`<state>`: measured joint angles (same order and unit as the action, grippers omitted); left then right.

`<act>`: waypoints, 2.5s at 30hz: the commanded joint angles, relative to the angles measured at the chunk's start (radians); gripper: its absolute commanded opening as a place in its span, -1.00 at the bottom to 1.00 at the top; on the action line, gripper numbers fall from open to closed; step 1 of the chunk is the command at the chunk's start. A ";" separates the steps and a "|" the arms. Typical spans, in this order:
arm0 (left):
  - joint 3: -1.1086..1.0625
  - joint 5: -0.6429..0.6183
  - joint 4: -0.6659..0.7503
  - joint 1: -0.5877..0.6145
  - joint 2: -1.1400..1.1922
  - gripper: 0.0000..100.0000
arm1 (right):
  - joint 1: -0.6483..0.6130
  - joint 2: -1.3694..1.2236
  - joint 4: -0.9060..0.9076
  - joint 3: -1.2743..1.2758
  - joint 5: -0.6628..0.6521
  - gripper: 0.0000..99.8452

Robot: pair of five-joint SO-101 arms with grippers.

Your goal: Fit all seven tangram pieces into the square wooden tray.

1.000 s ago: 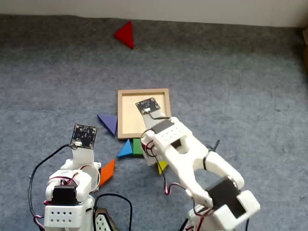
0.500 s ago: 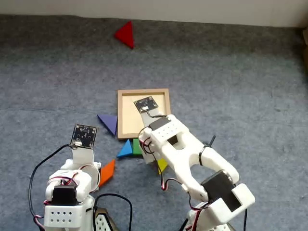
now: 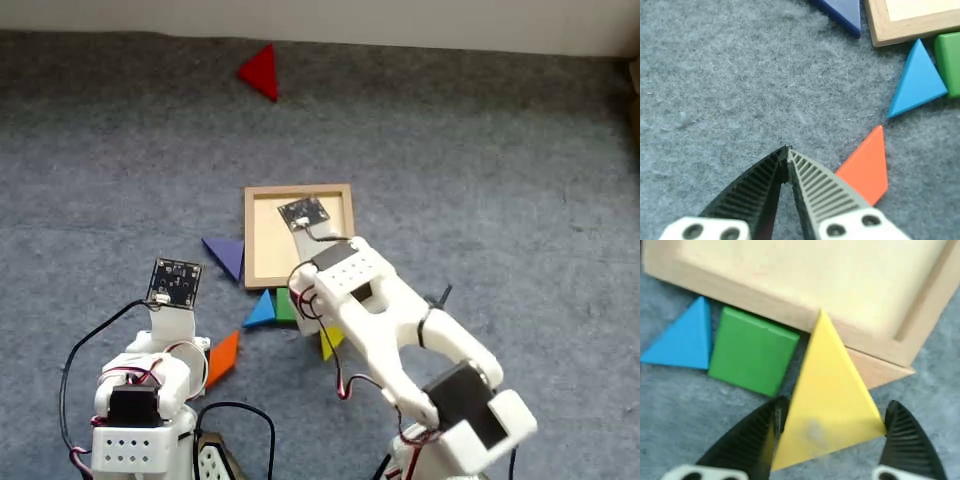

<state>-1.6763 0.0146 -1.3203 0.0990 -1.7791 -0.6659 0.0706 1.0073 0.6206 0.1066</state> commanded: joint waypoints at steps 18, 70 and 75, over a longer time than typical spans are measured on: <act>-0.019 0.005 -0.006 0.010 -0.041 -0.99 | 0.016 -0.096 -0.015 -0.461 0.003 -0.48; -0.019 0.005 -0.006 0.010 -0.041 -0.99 | 0.087 -0.529 0.194 -0.891 -0.094 -0.97; -0.019 0.005 -0.006 0.010 -0.041 -0.99 | 0.079 -0.529 0.035 -0.762 -0.094 -0.97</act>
<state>-1.6763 0.0146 -1.3203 0.0990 -1.7791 -0.5969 -0.4787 1.1301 -0.1711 0.0238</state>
